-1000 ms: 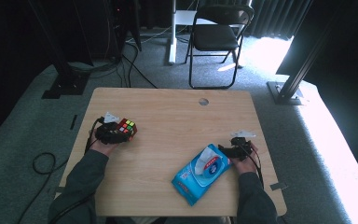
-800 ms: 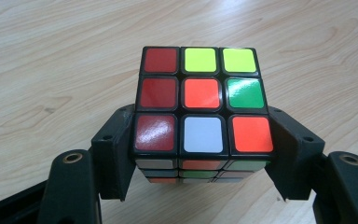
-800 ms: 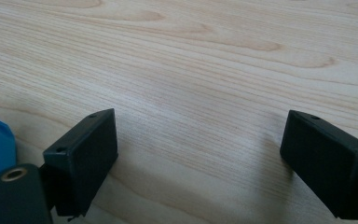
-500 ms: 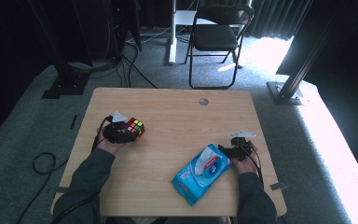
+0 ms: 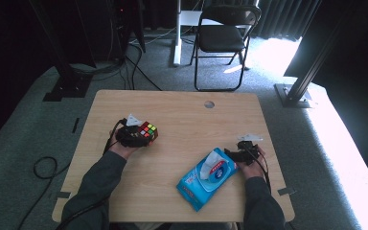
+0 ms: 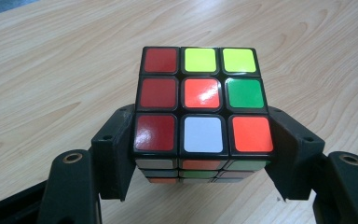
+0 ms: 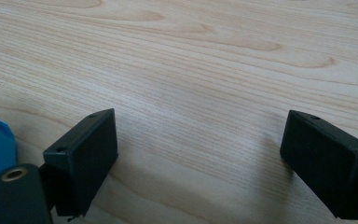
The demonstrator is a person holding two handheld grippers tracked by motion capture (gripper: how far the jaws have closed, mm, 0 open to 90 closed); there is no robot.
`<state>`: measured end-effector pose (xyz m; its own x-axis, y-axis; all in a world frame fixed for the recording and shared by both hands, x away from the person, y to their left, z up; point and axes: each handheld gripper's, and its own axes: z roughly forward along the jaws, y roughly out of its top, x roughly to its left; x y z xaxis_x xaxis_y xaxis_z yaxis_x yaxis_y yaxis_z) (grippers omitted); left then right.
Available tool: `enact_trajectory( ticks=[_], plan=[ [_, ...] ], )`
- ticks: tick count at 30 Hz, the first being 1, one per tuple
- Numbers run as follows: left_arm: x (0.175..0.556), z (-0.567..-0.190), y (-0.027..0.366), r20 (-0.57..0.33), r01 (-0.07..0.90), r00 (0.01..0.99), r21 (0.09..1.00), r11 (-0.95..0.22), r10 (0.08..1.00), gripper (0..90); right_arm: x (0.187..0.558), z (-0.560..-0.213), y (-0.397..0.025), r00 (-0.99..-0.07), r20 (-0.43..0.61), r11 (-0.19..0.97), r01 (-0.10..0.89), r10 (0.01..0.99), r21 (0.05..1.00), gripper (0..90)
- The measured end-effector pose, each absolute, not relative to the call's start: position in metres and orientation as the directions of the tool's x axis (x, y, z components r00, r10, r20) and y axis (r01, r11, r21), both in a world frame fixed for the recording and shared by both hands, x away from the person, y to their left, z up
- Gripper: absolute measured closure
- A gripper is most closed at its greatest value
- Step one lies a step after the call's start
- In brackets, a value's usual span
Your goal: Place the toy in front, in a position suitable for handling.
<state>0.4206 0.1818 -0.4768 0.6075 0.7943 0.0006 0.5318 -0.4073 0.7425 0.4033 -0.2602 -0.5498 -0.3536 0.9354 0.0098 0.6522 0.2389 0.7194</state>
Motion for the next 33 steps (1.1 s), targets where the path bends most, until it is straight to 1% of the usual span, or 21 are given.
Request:
enact_trajectory(
  ticks=[14,18,33],
  plan=[
    [0.422,-0.489,0.16,-0.004,0.534,0.624,0.733,-0.423,0.781,34.2,0.403,-0.55,-0.26,-0.353,0.01,0.239,0.652,0.935,0.719,10.6],
    [0.421,-0.492,0.153,0.014,0.528,0.623,0.731,-0.433,0.782,34.2,0.403,-0.55,-0.26,-0.354,0.01,0.239,0.652,0.935,0.719,10.6],
    [0.424,-0.507,0.136,0.002,0.539,0.631,0.718,-0.44,0.776,34.2,0.403,-0.55,-0.26,-0.353,0.01,0.239,0.652,0.935,0.719,10.6]
  ],
)
